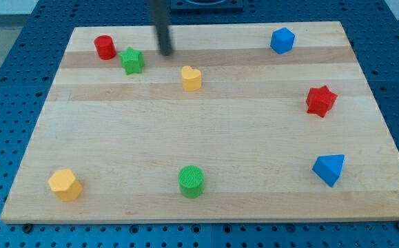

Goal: Push blue cube slightly down

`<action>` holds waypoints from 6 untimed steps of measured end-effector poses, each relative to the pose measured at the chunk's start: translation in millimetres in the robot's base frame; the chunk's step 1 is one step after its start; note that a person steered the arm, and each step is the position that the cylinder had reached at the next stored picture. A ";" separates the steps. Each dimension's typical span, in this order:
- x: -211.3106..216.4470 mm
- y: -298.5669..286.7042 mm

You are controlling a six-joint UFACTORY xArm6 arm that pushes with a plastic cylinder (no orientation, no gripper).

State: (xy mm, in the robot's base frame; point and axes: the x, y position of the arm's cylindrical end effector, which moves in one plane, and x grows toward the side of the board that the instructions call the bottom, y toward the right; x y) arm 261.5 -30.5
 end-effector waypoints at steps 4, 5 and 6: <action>0.5 169.7; 0.8 170.1; -6.6 161.6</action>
